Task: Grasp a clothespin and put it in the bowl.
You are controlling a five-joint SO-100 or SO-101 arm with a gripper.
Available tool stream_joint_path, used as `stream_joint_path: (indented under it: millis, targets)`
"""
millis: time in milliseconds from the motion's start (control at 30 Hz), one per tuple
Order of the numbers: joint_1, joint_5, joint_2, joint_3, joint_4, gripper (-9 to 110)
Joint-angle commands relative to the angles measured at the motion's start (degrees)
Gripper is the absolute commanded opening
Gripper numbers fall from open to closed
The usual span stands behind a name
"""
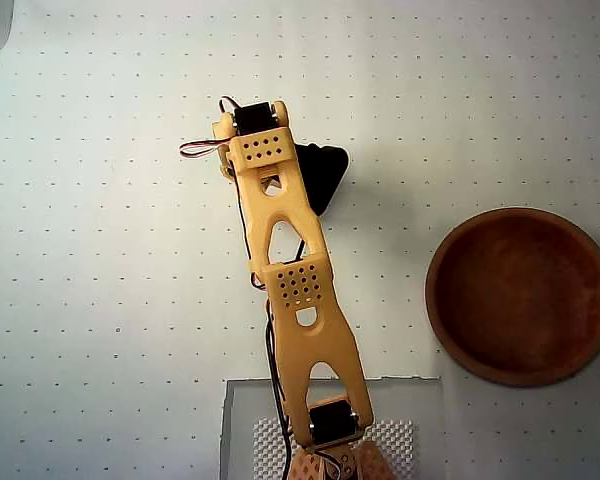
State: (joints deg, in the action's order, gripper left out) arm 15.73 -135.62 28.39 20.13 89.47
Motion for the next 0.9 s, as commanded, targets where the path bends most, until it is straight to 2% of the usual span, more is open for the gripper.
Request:
stream_joint_path:
  millis: [0, 600, 700, 867]
  targets:
    - [-1.4, 0.4, 0.9, -3.3, 0.0, 17]
    - [-3.4, 0.4, 1.8, -3.4, -0.1, 17]
    - [-3.4, 0.4, 1.8, -3.4, -0.1, 12]
    - [-3.3, 0.4, 1.8, -3.4, -0.1, -3]
